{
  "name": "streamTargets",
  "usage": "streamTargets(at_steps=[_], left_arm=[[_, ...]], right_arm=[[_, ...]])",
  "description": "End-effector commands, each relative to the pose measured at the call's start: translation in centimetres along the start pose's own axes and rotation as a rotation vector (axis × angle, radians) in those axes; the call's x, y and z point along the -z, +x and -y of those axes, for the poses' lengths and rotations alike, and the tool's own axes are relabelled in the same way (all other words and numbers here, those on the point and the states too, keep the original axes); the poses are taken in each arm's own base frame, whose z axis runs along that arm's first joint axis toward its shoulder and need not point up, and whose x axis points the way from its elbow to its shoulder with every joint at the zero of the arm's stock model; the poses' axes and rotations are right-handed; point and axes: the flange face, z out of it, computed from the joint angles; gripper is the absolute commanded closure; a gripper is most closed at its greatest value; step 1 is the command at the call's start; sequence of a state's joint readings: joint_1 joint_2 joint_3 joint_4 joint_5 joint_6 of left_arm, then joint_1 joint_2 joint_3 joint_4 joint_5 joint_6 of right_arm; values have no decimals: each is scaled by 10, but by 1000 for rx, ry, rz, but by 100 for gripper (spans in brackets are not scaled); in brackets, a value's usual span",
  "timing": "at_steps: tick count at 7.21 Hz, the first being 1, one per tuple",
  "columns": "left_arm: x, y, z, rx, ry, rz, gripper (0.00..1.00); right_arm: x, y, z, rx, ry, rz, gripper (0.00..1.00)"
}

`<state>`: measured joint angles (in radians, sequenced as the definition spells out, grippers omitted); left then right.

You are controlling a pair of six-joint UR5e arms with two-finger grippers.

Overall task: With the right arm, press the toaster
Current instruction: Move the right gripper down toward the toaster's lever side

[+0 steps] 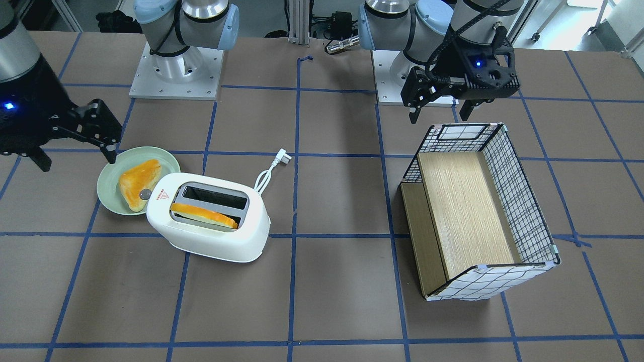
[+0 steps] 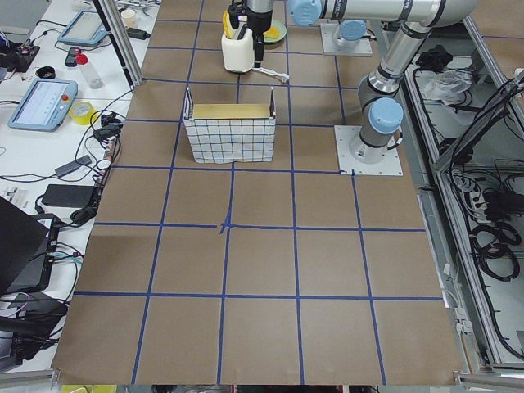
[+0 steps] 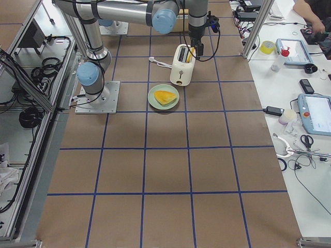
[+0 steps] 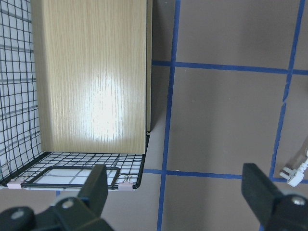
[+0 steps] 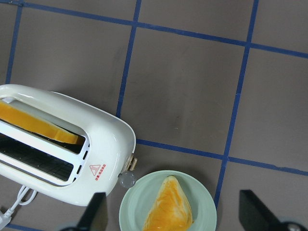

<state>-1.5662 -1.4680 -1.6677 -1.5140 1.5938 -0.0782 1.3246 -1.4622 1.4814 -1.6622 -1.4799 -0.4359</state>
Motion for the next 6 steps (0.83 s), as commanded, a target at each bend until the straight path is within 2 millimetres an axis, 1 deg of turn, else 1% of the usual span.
streamTargets(at_steps=[1, 2, 3, 4, 5, 6], left_arm=[[0, 0, 0, 0, 0, 0, 0], [-1, 0, 0, 0, -1, 0, 0], [-1, 0, 0, 0, -1, 0, 0], [0, 0, 0, 0, 0, 0, 0], [-1, 0, 0, 0, -1, 0, 0], [0, 0, 0, 0, 0, 0, 0]], right_arm=[[-28, 13, -3, -24, -30, 82, 47], [-49, 17, -6, -48, -45, 150, 52], [-62, 32, -14, -93, -47, 225, 59], [-78, 37, -26, -131, -85, 296, 68], [-92, 31, -33, -157, -114, 372, 73], [-100, 28, -39, -183, -157, 402, 77]])
